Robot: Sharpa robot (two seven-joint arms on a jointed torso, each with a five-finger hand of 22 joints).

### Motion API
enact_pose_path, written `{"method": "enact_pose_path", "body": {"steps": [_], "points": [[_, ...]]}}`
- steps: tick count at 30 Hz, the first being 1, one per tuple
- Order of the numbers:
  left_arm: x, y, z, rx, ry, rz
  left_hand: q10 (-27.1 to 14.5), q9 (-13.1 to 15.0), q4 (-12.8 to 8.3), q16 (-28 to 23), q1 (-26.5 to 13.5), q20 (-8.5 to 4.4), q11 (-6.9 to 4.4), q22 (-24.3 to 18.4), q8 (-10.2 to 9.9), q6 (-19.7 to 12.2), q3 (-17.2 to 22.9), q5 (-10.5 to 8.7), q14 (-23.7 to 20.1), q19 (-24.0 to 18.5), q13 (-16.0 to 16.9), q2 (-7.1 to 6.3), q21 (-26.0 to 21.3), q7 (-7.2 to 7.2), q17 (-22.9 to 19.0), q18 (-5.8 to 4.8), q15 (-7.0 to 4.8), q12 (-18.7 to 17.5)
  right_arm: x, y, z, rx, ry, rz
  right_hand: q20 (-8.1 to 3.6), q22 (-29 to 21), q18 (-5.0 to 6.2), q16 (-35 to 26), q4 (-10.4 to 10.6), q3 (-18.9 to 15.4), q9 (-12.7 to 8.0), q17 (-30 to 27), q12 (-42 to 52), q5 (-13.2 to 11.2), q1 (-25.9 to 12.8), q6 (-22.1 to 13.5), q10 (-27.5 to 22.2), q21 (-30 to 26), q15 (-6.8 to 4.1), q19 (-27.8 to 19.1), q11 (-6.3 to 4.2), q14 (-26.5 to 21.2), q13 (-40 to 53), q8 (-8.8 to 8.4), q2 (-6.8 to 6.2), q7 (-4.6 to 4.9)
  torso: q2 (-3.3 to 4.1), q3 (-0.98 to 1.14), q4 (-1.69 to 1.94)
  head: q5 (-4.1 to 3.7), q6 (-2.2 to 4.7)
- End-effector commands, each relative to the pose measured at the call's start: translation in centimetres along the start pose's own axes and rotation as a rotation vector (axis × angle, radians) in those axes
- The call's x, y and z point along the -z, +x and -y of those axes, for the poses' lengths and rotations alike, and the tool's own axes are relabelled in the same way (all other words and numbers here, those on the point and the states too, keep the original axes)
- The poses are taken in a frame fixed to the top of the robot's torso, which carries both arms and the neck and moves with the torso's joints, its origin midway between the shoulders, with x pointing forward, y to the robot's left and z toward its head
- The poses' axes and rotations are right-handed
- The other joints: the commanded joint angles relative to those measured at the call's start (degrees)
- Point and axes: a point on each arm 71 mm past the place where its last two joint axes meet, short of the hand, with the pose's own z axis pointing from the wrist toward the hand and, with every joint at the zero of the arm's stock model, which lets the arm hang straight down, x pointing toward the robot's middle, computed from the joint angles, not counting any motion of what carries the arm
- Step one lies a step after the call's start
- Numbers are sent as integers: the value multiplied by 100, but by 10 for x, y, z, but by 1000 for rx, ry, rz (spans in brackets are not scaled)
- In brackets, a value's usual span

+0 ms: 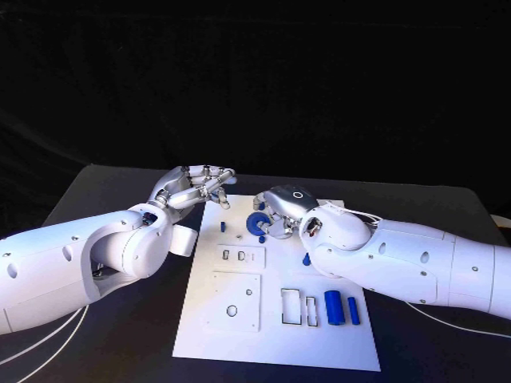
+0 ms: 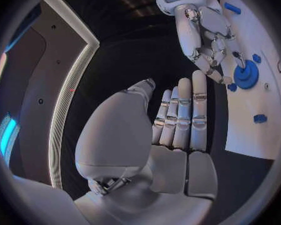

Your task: Assemble the parts on the task board

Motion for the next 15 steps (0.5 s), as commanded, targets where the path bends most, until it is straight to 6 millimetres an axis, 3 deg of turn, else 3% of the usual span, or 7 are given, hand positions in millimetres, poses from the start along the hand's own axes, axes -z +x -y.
{"method": "enact_pose_path", "body": {"steps": [1,15], "points": [[0,2,1,12,6,-15,-33,5,-15,19,-13,-3,2,5,16,-47,-23,-25,-49,-24,5,59,18,-6,2,28,-3,20,0,-2,0,10,0,40,-12,654,-66,-13,0,37,7,1,35,1,6,38,37,41,17,46,4,265,9,17,51,3,-3,0,6,-6,-1],[0,2,1,11,6,-14,-37,7,-15,21,-13,-2,2,8,18,-47,-23,-25,-53,-30,5,61,23,-6,2,28,-2,24,-1,-2,-2,14,-5,29,-17,657,-66,-13,36,35,21,2,50,41,-69,74,55,39,13,47,0,265,23,13,19,-4,0,-3,0,-10,-10]]}}
